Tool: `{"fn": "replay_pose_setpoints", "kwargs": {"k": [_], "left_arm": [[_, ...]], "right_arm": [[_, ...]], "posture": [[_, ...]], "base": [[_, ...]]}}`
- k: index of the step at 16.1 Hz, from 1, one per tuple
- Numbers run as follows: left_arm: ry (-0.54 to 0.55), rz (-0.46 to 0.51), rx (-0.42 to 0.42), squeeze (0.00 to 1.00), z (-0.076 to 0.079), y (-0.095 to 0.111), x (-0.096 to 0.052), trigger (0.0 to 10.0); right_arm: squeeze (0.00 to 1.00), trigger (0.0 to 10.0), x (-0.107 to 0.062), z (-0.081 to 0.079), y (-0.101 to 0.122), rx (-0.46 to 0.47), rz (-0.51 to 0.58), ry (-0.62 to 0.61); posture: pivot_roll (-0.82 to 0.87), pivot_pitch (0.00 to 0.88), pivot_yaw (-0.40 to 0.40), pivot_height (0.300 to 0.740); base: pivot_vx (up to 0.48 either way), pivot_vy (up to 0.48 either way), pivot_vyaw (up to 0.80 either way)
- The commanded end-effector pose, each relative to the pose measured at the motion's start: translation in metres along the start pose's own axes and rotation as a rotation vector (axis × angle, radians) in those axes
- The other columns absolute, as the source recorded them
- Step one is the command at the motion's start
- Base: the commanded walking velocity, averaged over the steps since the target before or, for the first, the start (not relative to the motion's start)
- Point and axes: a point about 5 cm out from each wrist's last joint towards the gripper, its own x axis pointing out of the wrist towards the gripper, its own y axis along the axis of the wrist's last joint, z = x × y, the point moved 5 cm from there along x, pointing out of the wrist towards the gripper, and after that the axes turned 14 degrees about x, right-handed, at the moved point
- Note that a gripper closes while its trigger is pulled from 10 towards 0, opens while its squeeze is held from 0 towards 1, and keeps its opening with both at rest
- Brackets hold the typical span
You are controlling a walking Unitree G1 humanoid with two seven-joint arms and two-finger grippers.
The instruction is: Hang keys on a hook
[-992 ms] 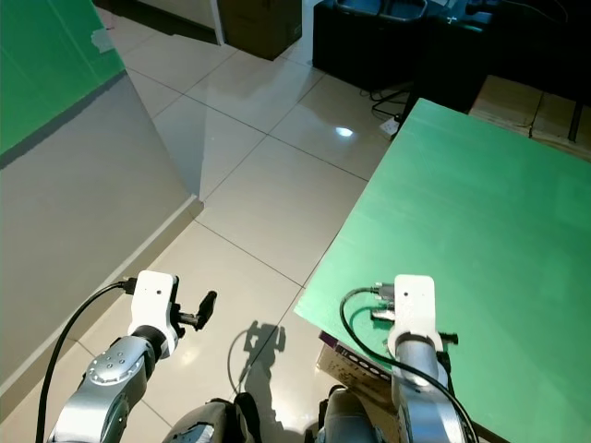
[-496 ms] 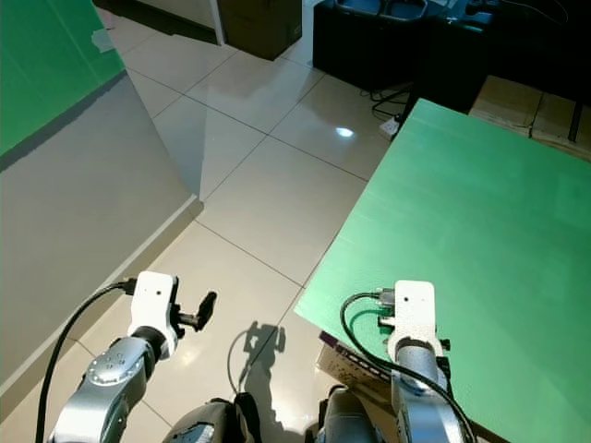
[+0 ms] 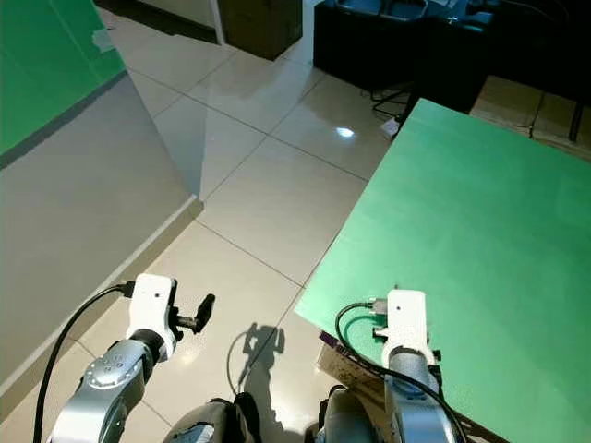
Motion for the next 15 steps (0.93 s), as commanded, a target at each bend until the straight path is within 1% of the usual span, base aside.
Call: {"fn": "replay_pose_setpoints", "kwargs": {"k": [1, 5, 6, 7, 11, 14, 15], "left_arm": [[0.006, -0.019, 0.008, 0.00, -0.002, -0.005, -0.004, 10.0], [0.008, -0.020, 0.013, 0.00, -0.004, -0.005, -0.006, 10.0], [0.007, -0.020, 0.013, 0.00, -0.003, -0.005, -0.006, 10.0], [0.007, -0.020, 0.013, 0.00, -0.003, -0.004, -0.006, 10.0], [0.005, -0.021, 0.015, 0.00, -0.002, -0.004, -0.007, 10.0], [0.006, -0.022, 0.016, 0.00, -0.002, -0.004, -0.008, 10.0], [0.007, -0.023, 0.016, 0.00, -0.003, -0.004, -0.008, 10.0]], "right_arm": [[0.00, 10.0, 0.002, 0.000, -0.007, -0.001, -0.020, -0.004], [0.00, 10.0, 0.008, 0.002, -0.010, -0.013, -0.024, -0.010], [0.00, 1.9, 0.010, 0.003, -0.013, -0.020, -0.024, -0.008], [0.00, 0.0, 0.011, 0.003, -0.014, -0.023, -0.024, -0.005], [0.00, 0.0, 0.015, 0.004, -0.016, -0.031, -0.016, 0.000], [0.00, 0.0, 0.014, 0.004, -0.019, -0.029, -0.010, 0.006], [0.00, 0.0, 0.012, 0.003, -0.016, -0.029, 0.005, 0.009]], "posture": [[-0.19, 0.213, 0.091, 0.740], [-0.19, 0.215, 0.095, 0.740], [-0.19, 0.217, 0.097, 0.740], [-0.19, 0.217, 0.097, 0.740], [-0.18, 0.226, 0.099, 0.740], [-0.18, 0.228, 0.098, 0.740], [-0.19, 0.229, 0.098, 0.740]], "base": [[0.000, 0.000, 0.00], [0.000, 0.000, 0.00], [0.000, 0.000, 0.00], [0.000, 0.000, 0.00], [0.000, 0.000, 0.00], [0.000, 0.000, 0.00], [0.000, 0.000, 0.00]]}}
